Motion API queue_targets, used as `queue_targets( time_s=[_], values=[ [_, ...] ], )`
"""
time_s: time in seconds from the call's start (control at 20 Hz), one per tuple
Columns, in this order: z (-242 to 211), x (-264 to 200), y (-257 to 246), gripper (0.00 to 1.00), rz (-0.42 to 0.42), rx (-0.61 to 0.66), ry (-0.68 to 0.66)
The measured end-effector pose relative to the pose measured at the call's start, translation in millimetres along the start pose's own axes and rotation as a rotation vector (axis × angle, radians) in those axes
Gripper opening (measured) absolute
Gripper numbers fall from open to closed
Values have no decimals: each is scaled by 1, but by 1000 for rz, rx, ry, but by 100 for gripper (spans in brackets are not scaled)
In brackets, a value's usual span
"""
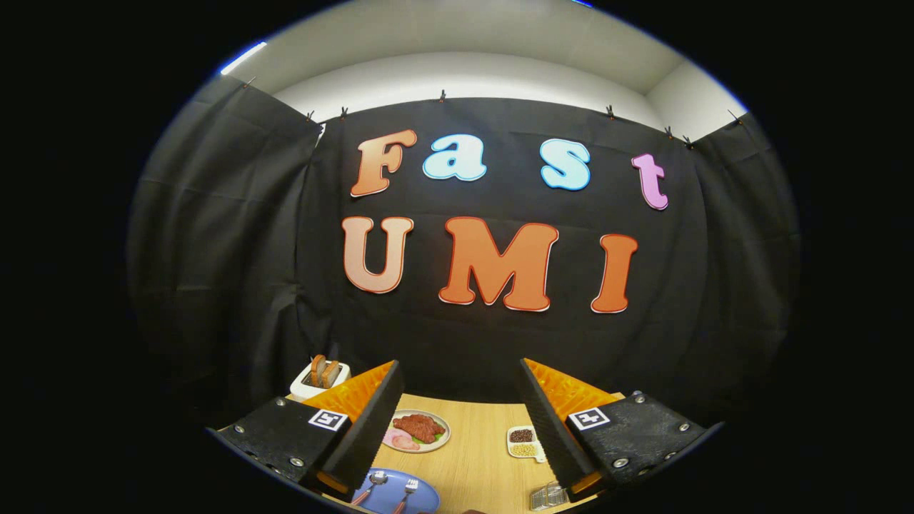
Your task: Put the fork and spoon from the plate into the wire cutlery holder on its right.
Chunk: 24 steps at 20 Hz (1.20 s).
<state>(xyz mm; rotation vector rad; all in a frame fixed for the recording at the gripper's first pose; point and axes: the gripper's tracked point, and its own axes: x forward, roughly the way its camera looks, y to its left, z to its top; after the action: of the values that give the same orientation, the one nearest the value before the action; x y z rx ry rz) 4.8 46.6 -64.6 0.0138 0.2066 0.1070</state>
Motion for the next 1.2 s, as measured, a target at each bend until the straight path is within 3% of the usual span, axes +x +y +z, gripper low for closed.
queue_targets(
  time_s=[0.45,0.95,1.2],
  values=[
    [-81,19,23,94,25,96,329],
    [-196,15,69,91,135,108,764],
    [-247,4,93,90,180,188,953]
  ],
)
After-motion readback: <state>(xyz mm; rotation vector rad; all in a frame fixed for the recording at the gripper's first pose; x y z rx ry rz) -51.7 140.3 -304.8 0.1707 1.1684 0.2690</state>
